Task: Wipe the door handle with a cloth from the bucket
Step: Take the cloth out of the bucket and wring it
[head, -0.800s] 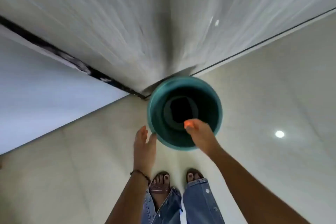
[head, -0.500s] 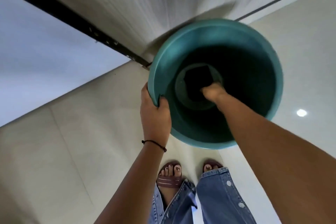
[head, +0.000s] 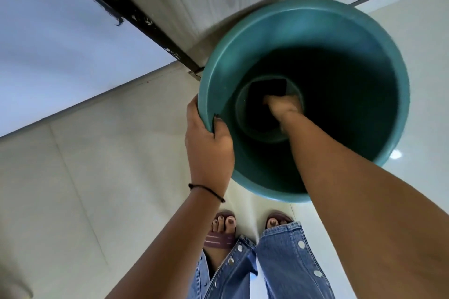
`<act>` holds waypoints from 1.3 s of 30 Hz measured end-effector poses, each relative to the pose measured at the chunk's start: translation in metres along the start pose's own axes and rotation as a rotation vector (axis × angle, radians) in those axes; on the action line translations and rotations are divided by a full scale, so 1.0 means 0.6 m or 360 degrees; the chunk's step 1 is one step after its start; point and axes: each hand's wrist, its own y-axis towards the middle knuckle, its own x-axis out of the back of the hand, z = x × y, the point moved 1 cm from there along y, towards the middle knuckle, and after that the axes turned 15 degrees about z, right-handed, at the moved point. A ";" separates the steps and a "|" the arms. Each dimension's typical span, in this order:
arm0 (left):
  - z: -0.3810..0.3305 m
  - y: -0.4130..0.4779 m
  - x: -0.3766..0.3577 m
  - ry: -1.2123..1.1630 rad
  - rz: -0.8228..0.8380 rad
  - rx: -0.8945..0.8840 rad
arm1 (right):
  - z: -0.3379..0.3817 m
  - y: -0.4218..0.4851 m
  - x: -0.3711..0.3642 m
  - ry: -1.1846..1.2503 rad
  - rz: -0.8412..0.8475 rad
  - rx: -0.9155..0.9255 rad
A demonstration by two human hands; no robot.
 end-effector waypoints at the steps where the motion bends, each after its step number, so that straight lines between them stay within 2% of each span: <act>1: -0.006 -0.002 0.004 0.0018 0.0057 0.0041 | 0.007 -0.031 0.003 0.0113 0.0027 0.0048; 4: -0.042 -0.020 0.027 0.0098 0.0311 0.0312 | 0.025 -0.156 0.015 0.0413 0.0147 0.0202; 6: -0.087 -0.047 0.046 0.0239 0.0440 0.0498 | 0.034 -0.261 0.031 0.0633 0.0377 0.0280; 8: -0.152 -0.090 0.076 0.0242 0.0546 0.0483 | 0.046 -0.383 0.051 0.0724 0.0600 0.0381; 12: -0.297 -0.218 0.159 -0.0529 0.0604 0.0384 | 0.072 -0.629 0.088 0.0665 0.0771 0.0592; 15: -0.390 -0.333 0.248 -0.0861 0.0506 0.0381 | 0.094 -0.804 0.096 0.0601 0.0808 0.0650; 18: -0.464 -0.453 0.364 -0.1059 0.0368 0.0307 | 0.119 -0.970 0.080 0.0355 0.0747 0.0733; 21: -0.507 -0.565 0.473 -0.1204 0.0406 0.0203 | 0.136 -1.104 0.042 0.0076 0.0612 0.0929; 24: -0.512 -0.662 0.587 -0.1342 0.0378 0.0134 | 0.144 -1.216 -0.037 -0.0192 0.0599 0.1190; 26: -0.497 -0.707 0.658 -0.1423 0.0290 0.0079 | 0.143 -1.267 -0.105 -0.0297 0.0721 0.1312; 30: -0.435 -0.770 0.822 -0.1549 0.0099 -0.0067 | 0.149 -1.372 -0.287 -0.0475 0.1069 0.1523; 35: -0.342 -0.828 1.055 -0.1762 -0.0122 -0.0303 | 0.155 -1.482 -0.536 -0.0633 0.1136 0.1825; 37: -0.333 -0.839 1.105 -0.1814 -0.0139 -0.0353 | 0.164 -1.492 -0.579 -0.0572 0.1109 0.1817; 39: -0.305 -0.858 1.181 -0.1739 -0.0176 -0.0407 | 0.175 -1.516 -0.648 -0.0306 0.1244 0.1613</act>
